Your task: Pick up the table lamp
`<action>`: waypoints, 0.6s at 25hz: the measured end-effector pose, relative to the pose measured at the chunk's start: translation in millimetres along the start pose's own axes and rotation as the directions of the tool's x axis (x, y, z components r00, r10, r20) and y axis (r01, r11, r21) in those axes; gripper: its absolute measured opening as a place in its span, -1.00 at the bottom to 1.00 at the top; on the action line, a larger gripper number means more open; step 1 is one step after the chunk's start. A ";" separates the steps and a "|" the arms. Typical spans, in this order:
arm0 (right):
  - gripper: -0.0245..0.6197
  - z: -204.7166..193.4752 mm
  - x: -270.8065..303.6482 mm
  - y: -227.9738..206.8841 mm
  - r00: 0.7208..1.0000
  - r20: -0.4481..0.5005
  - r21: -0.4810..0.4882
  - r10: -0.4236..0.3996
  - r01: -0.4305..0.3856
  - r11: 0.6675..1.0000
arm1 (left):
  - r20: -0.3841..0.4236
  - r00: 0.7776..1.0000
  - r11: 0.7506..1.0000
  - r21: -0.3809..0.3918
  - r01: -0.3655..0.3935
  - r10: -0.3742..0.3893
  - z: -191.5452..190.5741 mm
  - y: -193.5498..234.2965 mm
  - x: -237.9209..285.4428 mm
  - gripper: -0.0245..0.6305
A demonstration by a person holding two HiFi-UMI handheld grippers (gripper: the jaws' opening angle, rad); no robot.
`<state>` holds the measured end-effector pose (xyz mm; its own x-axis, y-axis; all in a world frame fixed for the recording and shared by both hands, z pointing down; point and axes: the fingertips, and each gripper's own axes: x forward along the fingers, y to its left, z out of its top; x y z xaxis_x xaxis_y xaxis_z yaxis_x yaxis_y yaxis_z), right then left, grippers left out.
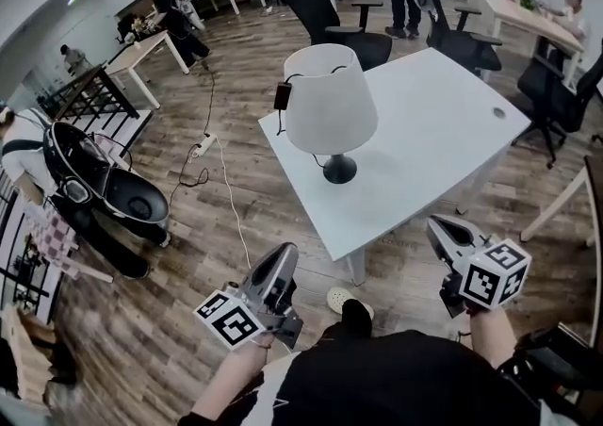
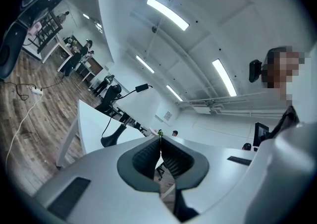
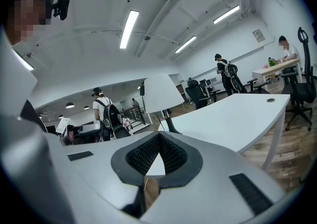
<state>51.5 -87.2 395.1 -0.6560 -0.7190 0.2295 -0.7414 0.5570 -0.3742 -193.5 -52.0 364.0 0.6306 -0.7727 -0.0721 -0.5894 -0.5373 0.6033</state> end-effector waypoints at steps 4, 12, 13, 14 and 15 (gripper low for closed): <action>-0.88 -0.5 9.3 -17.0 0.999 -0.018 0.017 -0.036 0.037 0.999 | 0.036 0.997 0.987 -0.140 0.074 -0.069 18.1 19.5 42.3 -0.86; -0.88 17.7 38.7 -49.8 0.996 -0.010 0.036 -0.087 0.087 0.996 | 0.065 0.993 0.916 -0.384 0.112 -0.094 39.3 73.2 129.9 -0.28; -0.88 20.2 42.9 -53.0 0.996 -0.010 0.040 -0.092 0.092 0.995 | 0.064 0.994 0.910 -0.400 0.110 -0.092 40.6 80.3 138.4 -0.22; -0.88 21.7 47.4 -55.0 0.995 -0.013 0.044 -0.094 0.095 0.995 | 0.064 0.994 0.905 -0.411 0.110 -0.091 41.9 87.0 146.0 -0.17; -0.88 22.2 51.6 -56.9 0.995 -0.019 0.047 -0.097 0.098 0.994 | 0.066 0.994 0.900 -0.422 0.111 -0.091 43.1 93.5 152.8 -0.14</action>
<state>62.9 -165.2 408.2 -0.5833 -0.7618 0.2816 -0.7946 0.4636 -0.3920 -174.0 -234.9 375.2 0.6470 -0.7411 -0.1796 -0.2472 -0.4267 0.8700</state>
